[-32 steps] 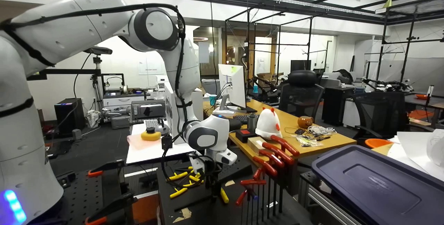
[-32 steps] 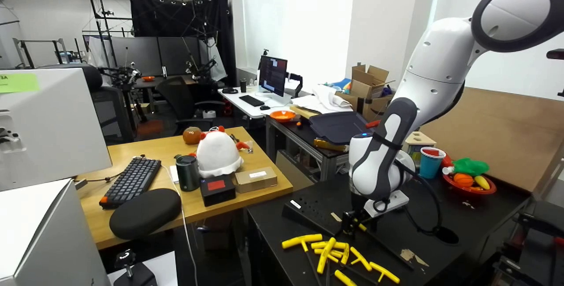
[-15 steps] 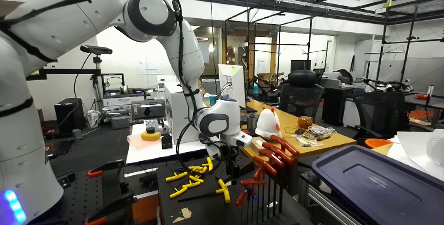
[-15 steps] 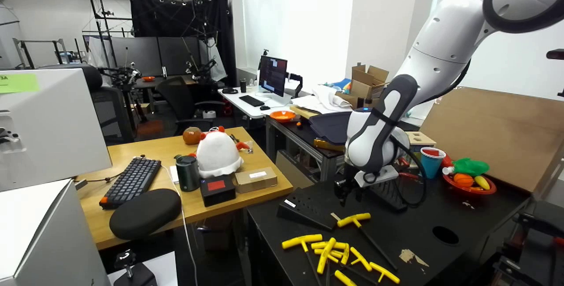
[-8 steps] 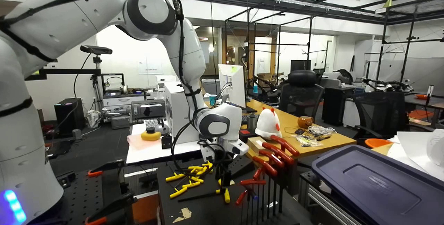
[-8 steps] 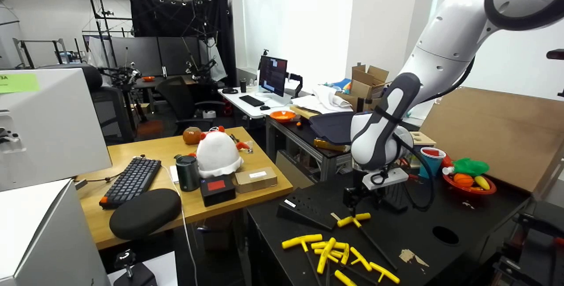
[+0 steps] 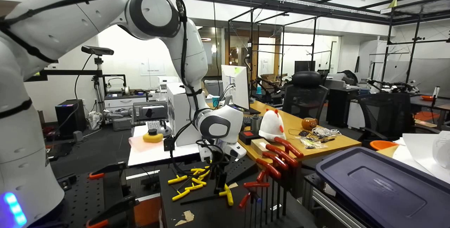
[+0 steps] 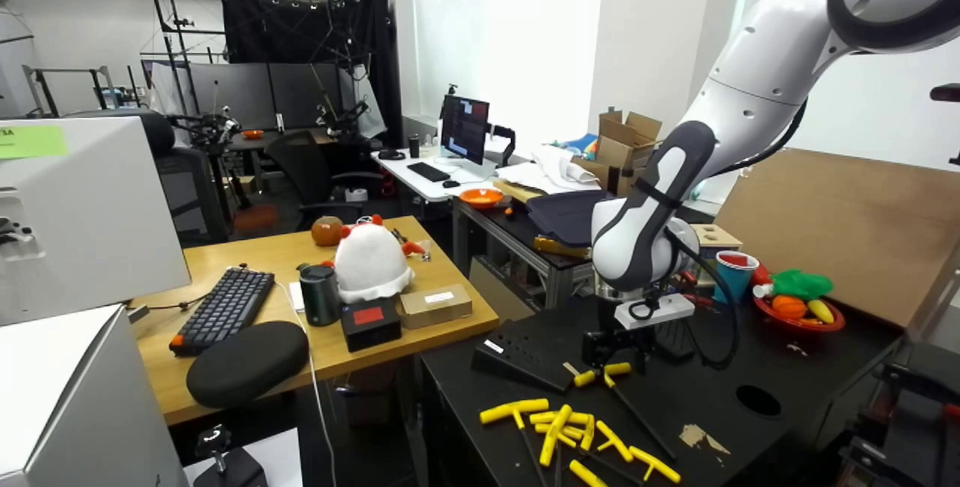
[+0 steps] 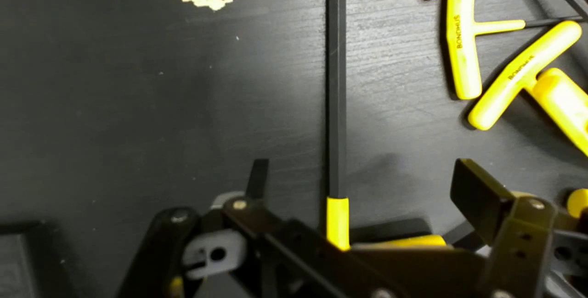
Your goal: Put one of the yellow screwdrivers in the black panel
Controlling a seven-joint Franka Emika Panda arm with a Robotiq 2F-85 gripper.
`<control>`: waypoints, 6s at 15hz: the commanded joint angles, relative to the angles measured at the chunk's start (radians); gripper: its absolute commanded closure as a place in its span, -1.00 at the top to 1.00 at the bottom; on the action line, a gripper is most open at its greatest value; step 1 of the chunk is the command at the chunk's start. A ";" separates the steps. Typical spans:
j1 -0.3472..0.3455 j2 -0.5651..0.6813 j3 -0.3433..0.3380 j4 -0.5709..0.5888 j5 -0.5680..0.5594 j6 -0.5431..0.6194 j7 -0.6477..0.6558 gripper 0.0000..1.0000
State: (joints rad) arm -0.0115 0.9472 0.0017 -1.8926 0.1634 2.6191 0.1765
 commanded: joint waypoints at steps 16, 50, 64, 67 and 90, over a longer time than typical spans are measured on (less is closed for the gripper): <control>-0.015 0.070 0.013 0.065 -0.050 -0.007 -0.118 1.00; 0.024 0.091 -0.052 0.056 -0.008 0.224 0.015 1.00; 0.099 0.062 -0.118 0.029 -0.011 0.222 0.079 1.00; 0.093 0.058 -0.112 0.025 -0.010 0.218 0.076 1.00; 0.058 0.074 -0.065 0.012 0.000 0.218 0.056 -0.75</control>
State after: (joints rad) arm 0.0610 1.0486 -0.0813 -1.8477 0.1544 2.8367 0.2249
